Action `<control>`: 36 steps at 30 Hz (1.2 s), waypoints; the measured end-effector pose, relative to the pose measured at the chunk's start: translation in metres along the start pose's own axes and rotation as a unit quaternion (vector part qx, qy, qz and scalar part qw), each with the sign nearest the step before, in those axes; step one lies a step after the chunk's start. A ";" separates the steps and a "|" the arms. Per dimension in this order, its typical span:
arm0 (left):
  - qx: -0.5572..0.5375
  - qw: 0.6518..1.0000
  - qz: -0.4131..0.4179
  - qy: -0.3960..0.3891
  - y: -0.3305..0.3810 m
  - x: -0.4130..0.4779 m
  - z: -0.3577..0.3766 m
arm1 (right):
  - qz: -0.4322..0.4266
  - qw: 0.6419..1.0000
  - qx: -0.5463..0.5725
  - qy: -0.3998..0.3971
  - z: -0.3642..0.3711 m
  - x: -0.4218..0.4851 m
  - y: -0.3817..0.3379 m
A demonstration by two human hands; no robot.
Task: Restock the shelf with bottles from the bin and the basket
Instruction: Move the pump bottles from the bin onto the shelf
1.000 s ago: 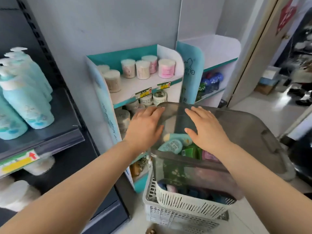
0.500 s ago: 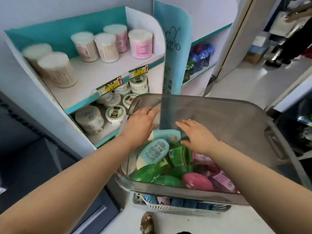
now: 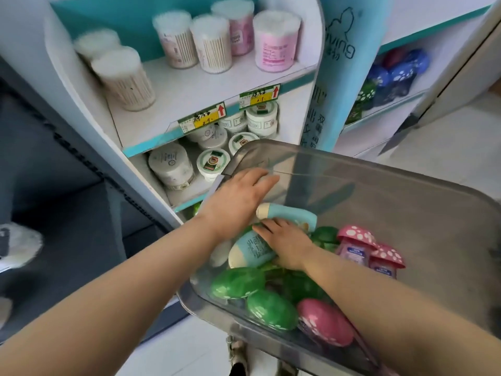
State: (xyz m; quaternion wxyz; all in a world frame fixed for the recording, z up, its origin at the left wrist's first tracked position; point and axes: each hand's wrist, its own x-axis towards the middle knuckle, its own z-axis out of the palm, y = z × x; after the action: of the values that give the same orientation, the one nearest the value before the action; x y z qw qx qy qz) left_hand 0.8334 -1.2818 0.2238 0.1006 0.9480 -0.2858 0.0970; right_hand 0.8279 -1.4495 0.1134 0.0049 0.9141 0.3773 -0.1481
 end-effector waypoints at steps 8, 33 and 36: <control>-0.245 0.965 -0.093 -0.022 0.006 0.003 -0.021 | 0.179 0.838 0.512 0.056 -0.040 -0.060 0.055; -0.155 0.951 -0.235 0.131 0.016 0.015 -0.020 | 0.167 0.982 -0.004 0.086 0.013 0.007 0.038; -0.153 0.950 -0.237 0.135 0.015 0.017 -0.021 | 0.186 0.980 0.002 0.062 0.009 0.017 0.038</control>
State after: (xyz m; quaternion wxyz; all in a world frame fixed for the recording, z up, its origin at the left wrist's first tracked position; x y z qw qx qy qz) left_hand 0.8361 -1.2978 0.2500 0.3021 0.9398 -0.0482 0.1521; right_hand 0.8629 -1.4663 0.0963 0.0075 0.9759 0.1996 -0.0880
